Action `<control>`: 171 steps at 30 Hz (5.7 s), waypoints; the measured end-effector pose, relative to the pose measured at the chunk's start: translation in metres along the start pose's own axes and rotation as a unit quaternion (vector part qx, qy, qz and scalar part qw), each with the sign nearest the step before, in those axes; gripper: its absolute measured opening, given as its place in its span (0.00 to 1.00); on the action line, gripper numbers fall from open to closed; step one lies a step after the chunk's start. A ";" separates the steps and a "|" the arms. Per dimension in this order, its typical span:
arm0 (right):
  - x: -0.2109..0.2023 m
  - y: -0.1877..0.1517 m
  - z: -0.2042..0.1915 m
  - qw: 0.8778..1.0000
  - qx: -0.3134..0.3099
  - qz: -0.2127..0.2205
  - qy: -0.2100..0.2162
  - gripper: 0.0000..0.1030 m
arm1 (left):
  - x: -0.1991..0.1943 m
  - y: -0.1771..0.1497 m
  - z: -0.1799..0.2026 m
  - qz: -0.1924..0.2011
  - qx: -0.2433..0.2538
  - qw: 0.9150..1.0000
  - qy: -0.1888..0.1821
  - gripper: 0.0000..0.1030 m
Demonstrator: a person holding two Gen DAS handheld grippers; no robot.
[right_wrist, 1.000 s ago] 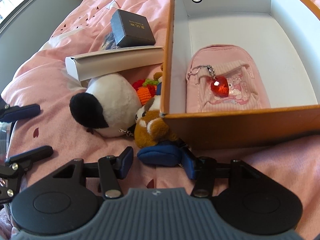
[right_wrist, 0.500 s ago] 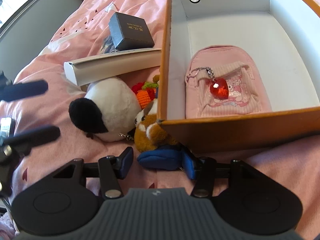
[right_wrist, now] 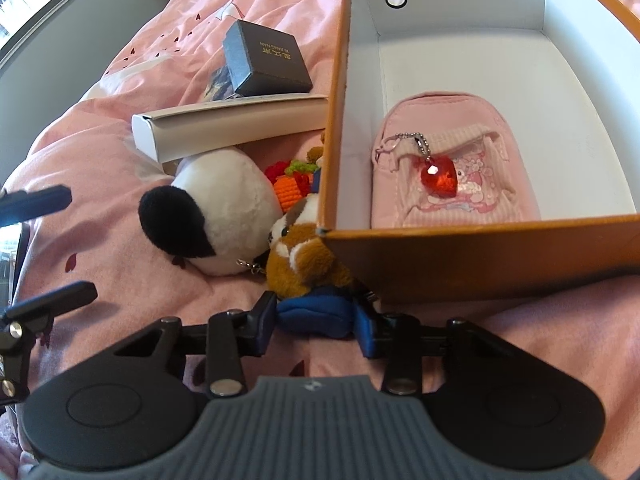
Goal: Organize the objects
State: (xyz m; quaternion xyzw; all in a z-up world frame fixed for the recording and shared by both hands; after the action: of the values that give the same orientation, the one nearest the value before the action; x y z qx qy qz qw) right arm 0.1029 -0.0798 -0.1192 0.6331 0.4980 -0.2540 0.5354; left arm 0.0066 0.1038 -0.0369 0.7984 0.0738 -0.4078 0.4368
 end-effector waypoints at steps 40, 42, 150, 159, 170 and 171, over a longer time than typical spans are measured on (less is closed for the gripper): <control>0.000 -0.002 0.003 1.000 0.009 -0.011 0.012 0.47 | -0.006 0.001 -0.022 0.014 0.008 0.997 0.079 0.65; -0.001 -0.002 0.002 1.000 0.008 -0.011 0.011 0.47 | -0.003 -0.004 -0.019 0.005 0.008 0.997 0.079 0.65; -0.031 -0.006 0.008 0.999 -0.012 -0.010 0.045 0.48 | 0.100 0.042 -0.062 -0.192 -0.486 0.852 0.029 0.81; -0.015 0.011 0.020 0.997 0.046 -0.006 0.066 0.57 | 0.122 0.036 -0.065 -0.208 -0.515 0.828 0.075 0.84; -0.010 0.016 0.023 0.995 0.057 -0.007 0.085 0.46 | 0.117 0.023 -0.056 -0.184 -0.499 0.844 0.071 0.73; -0.011 0.016 0.022 0.995 0.047 -0.004 0.083 0.46 | 0.112 0.023 -0.055 -0.178 -0.498 0.846 0.066 0.73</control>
State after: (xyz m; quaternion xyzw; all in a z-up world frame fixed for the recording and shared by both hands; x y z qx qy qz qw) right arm 0.1177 -0.1036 -0.1092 0.6744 0.5305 -0.2260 0.4612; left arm 0.1237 0.1051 -0.0867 0.4716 0.4364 -0.3334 0.6899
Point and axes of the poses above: each gripper's, at about its wrist camera, not at the fingertips, and x roughly the way its jaws point, z to its right, y to its top, the point moved 2 cm from there along x, roughly the way its jaws point, and after that the axes turned 3 degrees about -x, right-handed, at the moved point
